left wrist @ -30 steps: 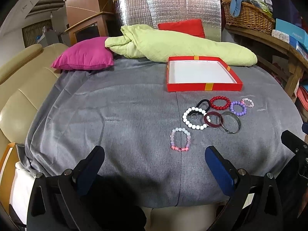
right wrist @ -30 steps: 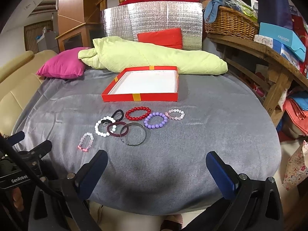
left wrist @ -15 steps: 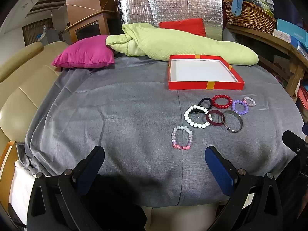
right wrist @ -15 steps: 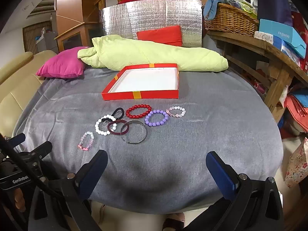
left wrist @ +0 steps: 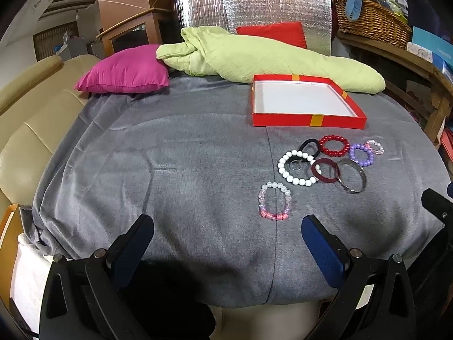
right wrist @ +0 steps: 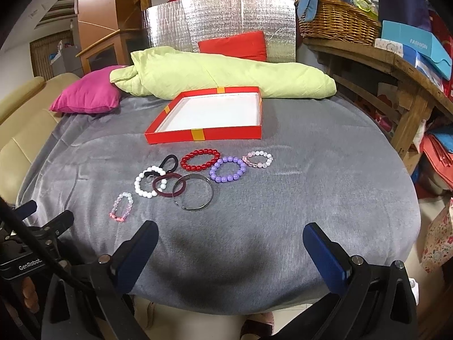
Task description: Organize jewelry
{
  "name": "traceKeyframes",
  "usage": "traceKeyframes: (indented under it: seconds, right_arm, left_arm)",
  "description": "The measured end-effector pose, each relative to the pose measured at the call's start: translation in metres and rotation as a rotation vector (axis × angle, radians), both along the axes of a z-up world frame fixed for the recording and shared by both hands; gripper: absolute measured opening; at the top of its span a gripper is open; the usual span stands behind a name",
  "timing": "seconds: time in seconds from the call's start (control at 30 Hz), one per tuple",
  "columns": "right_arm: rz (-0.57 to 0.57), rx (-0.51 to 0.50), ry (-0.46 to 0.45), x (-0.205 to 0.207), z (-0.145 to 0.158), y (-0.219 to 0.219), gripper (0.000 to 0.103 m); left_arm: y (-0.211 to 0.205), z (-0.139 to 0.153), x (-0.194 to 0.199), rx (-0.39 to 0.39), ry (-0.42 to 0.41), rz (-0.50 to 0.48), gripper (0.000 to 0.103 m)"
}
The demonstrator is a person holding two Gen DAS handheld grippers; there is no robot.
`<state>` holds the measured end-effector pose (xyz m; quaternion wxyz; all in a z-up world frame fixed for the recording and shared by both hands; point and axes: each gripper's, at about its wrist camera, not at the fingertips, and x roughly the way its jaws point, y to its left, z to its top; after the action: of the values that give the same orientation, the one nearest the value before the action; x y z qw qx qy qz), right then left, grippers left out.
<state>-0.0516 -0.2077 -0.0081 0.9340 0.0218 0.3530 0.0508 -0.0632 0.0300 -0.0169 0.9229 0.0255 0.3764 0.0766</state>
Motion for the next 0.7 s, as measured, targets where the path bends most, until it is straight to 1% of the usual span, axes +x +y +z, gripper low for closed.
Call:
traceKeyframes:
  seconds: [0.2,0.33,0.43,0.53,0.57,0.6,0.63,0.7]
  right_arm:
    - [-0.013,0.008,0.031,0.023,-0.009,-0.009,0.103]
    - [-0.011,0.039,0.061,0.038,-0.014,-0.016,0.103]
    - [0.007,0.065,0.1,0.051,-0.022,-0.016,0.103]
    - [0.055,0.086,0.145,0.065,-0.031,-0.008,0.103]
    - [0.073,0.093,0.16,0.069,-0.033,-0.005,0.102]
    - [0.096,0.107,0.173,0.073,-0.037,0.0,0.098]
    - [0.105,0.1,0.18,0.077,-0.04,0.004,0.096]
    - [0.128,0.107,0.201,0.084,-0.046,0.014,0.093]
  left_arm:
    - [0.004,-0.01,0.018,0.0,0.02,-0.001,0.103]
    - [0.005,-0.019,0.031,-0.006,0.041,-0.018,0.103]
    - [0.006,-0.03,0.04,-0.017,0.073,-0.032,0.103]
    - [0.006,-0.04,0.048,-0.028,0.103,-0.048,0.103]
    - [0.007,-0.044,0.051,-0.037,0.113,-0.054,0.103]
    - [0.007,-0.045,0.053,-0.045,0.119,-0.059,0.103]
    - [0.008,-0.048,0.055,-0.054,0.129,-0.065,0.103]
    - [0.007,-0.052,0.059,-0.071,0.147,-0.075,0.103]
